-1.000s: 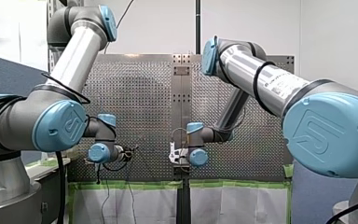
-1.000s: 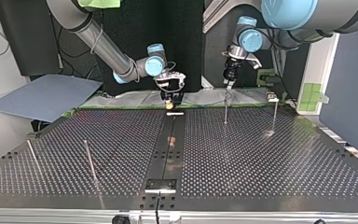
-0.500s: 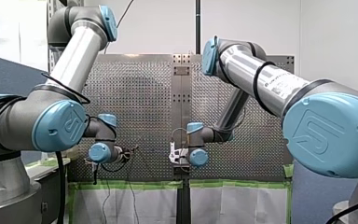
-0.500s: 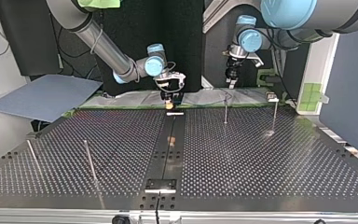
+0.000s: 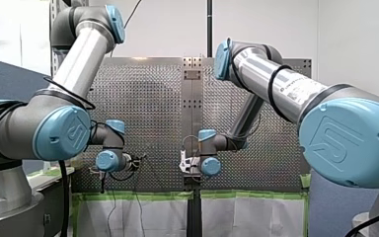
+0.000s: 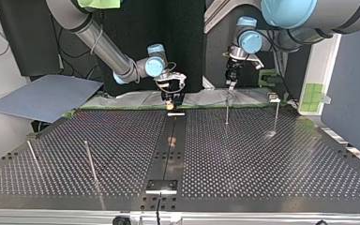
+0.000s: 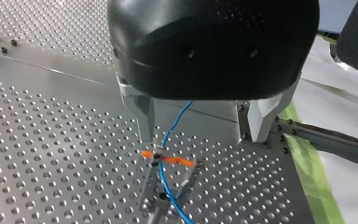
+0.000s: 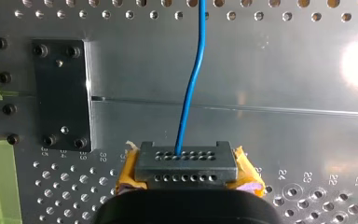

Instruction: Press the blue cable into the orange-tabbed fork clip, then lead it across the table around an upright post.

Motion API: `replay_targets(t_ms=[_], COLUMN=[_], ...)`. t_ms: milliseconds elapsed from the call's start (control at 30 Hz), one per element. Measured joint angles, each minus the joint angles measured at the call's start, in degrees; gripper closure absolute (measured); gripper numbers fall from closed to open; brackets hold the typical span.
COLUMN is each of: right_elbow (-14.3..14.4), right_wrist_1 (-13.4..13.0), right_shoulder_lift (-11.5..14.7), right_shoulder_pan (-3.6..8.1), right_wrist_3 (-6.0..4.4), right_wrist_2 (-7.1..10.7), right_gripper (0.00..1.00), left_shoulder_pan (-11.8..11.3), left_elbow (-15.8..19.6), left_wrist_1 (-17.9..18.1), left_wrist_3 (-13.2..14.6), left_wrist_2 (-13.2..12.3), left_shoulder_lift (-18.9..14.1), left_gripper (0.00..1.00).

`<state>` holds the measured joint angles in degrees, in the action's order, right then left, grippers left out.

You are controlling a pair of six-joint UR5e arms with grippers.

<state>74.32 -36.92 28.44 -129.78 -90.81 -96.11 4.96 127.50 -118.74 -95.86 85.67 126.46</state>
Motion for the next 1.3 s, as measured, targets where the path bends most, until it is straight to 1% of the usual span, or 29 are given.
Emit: replay_targets(t_ms=[167, 400, 600, 933, 1067, 1200, 1300], right_elbow=[0.0, 0.0, 0.0, 0.0, 0.0, 0.0, 0.0], right_wrist_1=[0.1, -0.2, -0.2, -0.1, -0.2, -0.1, 0.0], right_shoulder_lift=[0.0, 0.0, 0.0, 0.0, 0.0, 0.0, 0.0], right_shoulder_pan=[0.21, 0.26, 0.21, 0.15, 0.02, -0.06, -0.05], right_wrist_3=[0.00, -0.20, -0.25, -0.25, -0.26, -0.26, -0.17], right_wrist_2=[0.10, 0.30, 0.54, 0.57, 0.57, 0.57, 0.61], right_gripper=[1.00, 1.00, 1.00, 1.00, 1.00, 1.00, 1.00], left_shoulder_pan=[1.2, 3.3, 5.0, 7.1, 7.6, 8.3, 8.6], left_elbow=[-1.4, -2.9, -3.8, -6.5, -8.2, -10.2, -11.6], left_wrist_1=[-0.2, -0.4, -0.5, -0.9, -1.8, -3.5, -4.7], left_wrist_3=[-0.3, -0.7, -1.2, -2.6, -2.6, -1.8, -2.1], left_wrist_2=[0.6, 3.1, 4.5, 7.6, 9.0, 10.1, 11.2], left_shoulder_lift=[0.0, 0.0, 0.0, 0.3, 1.5, 3.4, 4.7], left_gripper=[0.00, 0.00, 0.00, 0.00, 0.00, 0.00, 0.00])
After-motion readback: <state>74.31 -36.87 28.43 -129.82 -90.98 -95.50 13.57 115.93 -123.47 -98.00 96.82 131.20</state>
